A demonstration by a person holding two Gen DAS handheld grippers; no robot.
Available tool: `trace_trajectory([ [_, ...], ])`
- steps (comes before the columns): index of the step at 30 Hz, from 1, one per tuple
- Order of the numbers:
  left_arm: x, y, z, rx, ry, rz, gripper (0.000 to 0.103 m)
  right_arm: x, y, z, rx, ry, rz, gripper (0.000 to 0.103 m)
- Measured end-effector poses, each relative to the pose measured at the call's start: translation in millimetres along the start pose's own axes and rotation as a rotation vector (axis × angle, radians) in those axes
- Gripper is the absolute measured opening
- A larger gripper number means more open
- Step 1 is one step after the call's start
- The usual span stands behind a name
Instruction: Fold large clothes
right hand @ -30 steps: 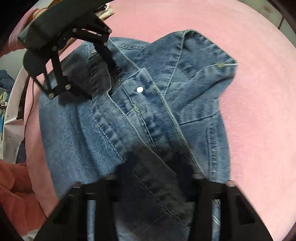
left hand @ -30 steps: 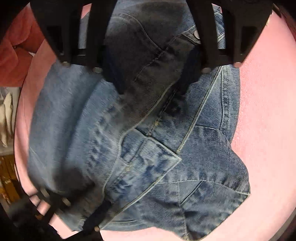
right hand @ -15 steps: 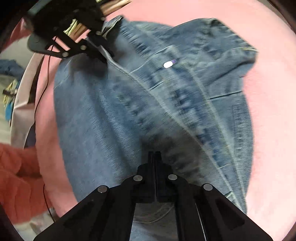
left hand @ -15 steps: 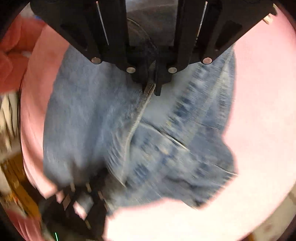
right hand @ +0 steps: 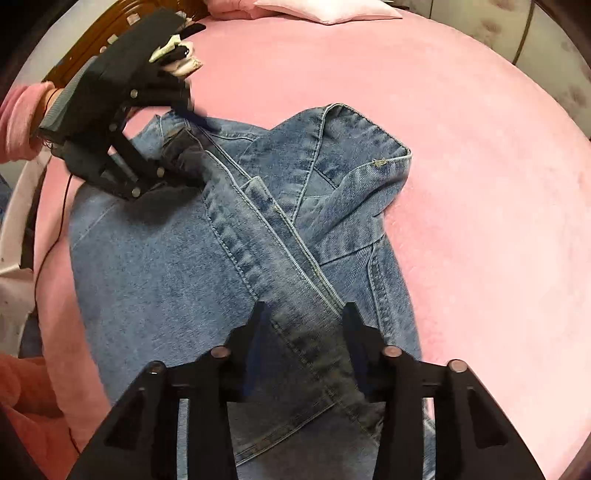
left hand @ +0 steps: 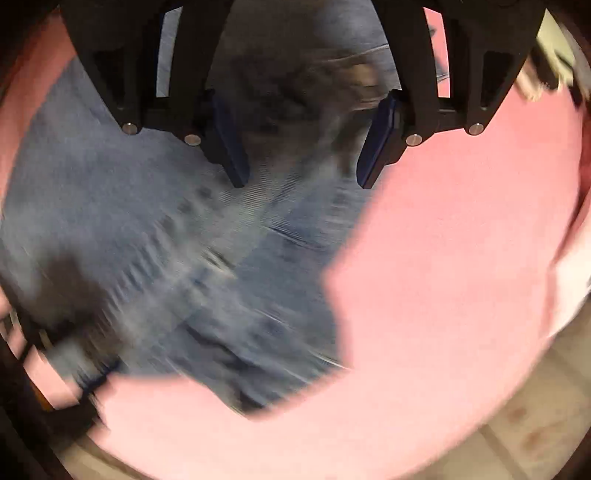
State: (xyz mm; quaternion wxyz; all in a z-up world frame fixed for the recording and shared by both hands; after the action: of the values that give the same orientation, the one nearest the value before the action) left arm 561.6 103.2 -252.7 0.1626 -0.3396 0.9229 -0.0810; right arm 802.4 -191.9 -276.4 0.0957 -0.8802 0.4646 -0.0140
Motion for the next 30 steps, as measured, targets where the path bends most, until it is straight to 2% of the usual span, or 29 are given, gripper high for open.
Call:
trace_trajectory([
  [2, -21.0, 8.3, -21.4, 0.038, -0.079, -0.15, 0.058, -8.2, 15.6, -5.1, 0.049, 0.026, 0.03, 0.042],
  [3, -29.2, 17.3, -36.5, 0.074, -0.106, -0.267, 0.058, -10.8, 20.6, -10.6, 0.083, 0.046, 0.056, 0.042],
  [4, -32.0, 26.5, -49.6, 0.111, -0.103, -0.371, 0.058, -15.3, 25.4, -14.8, 0.133, 0.081, 0.106, 0.042],
  [6, -23.5, 46.1, -69.9, 0.164, -0.048, -0.548, 0.058, -25.8, 41.5, -21.4, 0.233, 0.125, 0.262, 0.042],
  [7, -12.8, 57.4, -76.6, 0.183, -0.007, -0.609, 0.058, -34.0, 49.2, -24.8, 0.279, 0.101, 0.357, 0.042],
  [8, 4.1, 62.4, -83.0, 0.198, 0.042, -0.657, 0.058, -45.1, 58.2, -26.6, 0.311, 0.023, 0.457, 0.039],
  [9, 27.4, 66.9, -83.6, 0.202, 0.097, -0.695, 0.058, -58.6, 65.5, -25.0, 0.329, -0.057, 0.528, 0.029],
  [11, 54.1, 75.4, -83.5, 0.184, 0.151, -0.722, 0.049, -79.8, 84.0, -16.5, 0.354, -0.216, 0.687, 0.021],
  [13, 85.9, 85.1, -62.9, 0.08, 0.173, -0.712, 0.022, -100.4, 97.5, 1.2, 0.331, -0.253, 0.756, 0.013],
  [15, 117.2, 90.1, -44.6, 0.005, 0.207, -0.692, 0.01, -117.1, 106.9, 26.8, 0.269, -0.266, 0.797, 0.004],
  [17, 131.1, 92.6, -35.7, -0.006, 0.215, -0.682, 0.01, -121.3, 114.4, 52.0, 0.185, -0.312, 0.835, 0.001],
  [18, 133.8, 91.5, -31.4, -0.011, 0.197, -0.677, 0.01, -122.3, 116.0, 62.4, 0.179, -0.311, 0.832, 0.001],
  [20, 128.6, 92.0, -25.7, -0.01, 0.18, -0.683, 0.01, -119.0, 112.2, 76.0, 0.205, -0.301, 0.818, 0.001],
  [23, 112.7, 94.7, -25.3, 0.043, 0.147, -0.741, 0.009, -96.4, 98.0, 76.3, 0.264, -0.243, 0.819, 0.001],
  [24, 103.1, 97.7, -27.9, 0.056, 0.104, -0.759, 0.009, -87.0, 95.3, 75.8, 0.274, -0.218, 0.828, 0.001],
  [26, 87.2, 103.4, -33.2, 0.062, 0.031, -0.778, 0.008, -62.9, 96.9, 73.3, 0.283, -0.252, 0.872, 0.0],
  [27, 77.0, 110.0, -36.6, 0.061, -0.03, -0.786, 0.008, -53.4, 99.5, 71.8, 0.283, -0.243, 0.886, 0.0],
  [28, 67.8, 116.0, -40.7, 0.061, -0.064, -0.784, 0.005, -44.0, 103.9, 67.3, 0.297, -0.201, 0.875, 0.0],
  [29, 62.6, 122.5, -41.1, 0.071, -0.06, -0.774, 0.001, -36.4, 108.3, 62.0, 0.313, -0.152, 0.858, 0.0],
  [30, 52.6, 130.9, -43.5, 0.042, -0.118, -0.762, 0.001, -25.2, 115.2, 56.4, 0.328, -0.065, 0.848, 0.0],
])
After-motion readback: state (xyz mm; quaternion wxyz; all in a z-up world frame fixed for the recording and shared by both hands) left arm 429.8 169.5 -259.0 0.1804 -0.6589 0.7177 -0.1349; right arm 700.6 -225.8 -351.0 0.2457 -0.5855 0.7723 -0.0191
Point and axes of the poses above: each gripper's, at about its wrist camera, not at the fingertips, and z roughly the way its jaws point, x to its right, y to its underside, the point moved 3 cm from there along z, roughly the way its jaws point, and after that the axes turned 15 degrees about z, right-handed, at the moved point
